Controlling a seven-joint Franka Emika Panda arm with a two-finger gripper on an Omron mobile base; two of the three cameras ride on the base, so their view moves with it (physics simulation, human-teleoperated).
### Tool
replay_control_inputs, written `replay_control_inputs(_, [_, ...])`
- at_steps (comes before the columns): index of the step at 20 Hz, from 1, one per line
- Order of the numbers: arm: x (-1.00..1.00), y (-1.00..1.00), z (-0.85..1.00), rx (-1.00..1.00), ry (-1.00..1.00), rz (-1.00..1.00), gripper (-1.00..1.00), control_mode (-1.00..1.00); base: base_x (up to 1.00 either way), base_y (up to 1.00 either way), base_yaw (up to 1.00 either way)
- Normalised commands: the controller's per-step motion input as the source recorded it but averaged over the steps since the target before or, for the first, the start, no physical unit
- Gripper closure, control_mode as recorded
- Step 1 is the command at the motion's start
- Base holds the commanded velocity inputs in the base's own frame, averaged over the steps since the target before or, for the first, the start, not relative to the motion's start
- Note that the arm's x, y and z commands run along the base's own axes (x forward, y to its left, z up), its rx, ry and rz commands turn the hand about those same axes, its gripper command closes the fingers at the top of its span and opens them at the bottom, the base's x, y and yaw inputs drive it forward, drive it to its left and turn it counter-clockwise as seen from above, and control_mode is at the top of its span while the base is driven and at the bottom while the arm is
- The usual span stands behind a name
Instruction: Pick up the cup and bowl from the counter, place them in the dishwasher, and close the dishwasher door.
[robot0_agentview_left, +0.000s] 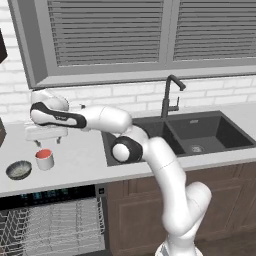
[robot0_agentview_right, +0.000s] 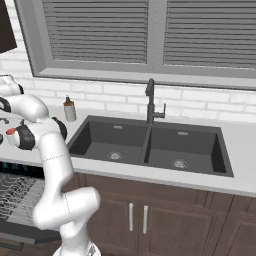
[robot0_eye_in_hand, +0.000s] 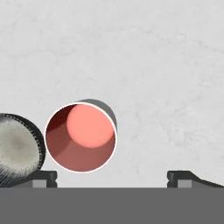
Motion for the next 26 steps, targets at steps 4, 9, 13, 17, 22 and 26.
replay_control_inputs(4, [-0.47, -0.32, -0.85, 0.00, 0.00, 0.00, -1.00, -1.00, 0.00, 0.00, 0.00])
replay_control_inputs(9, [-0.24, -0.11, -0.46, 0.00, -0.04, 0.00, -1.00, -1.00, 0.00, 0.00, 0.00])
replay_control_inputs(13, [0.07, 0.00, 0.00, 0.04, -0.16, 0.00, -1.00, -1.00, 0.00, 0.00, 0.00])
replay_control_inputs(17, [0.00, -0.03, -0.10, 0.12, -0.08, 0.00, -1.00, -1.00, 0.00, 0.00, 0.00])
replay_control_inputs(22, [0.11, -0.02, -0.04, 0.20, -0.01, 0.00, -1.00, -1.00, 0.00, 0.00, 0.00])
replay_control_inputs(26, [0.19, 0.00, -0.13, 0.17, 0.00, 0.00, -1.00, -1.00, 0.00, 0.00, 0.00])
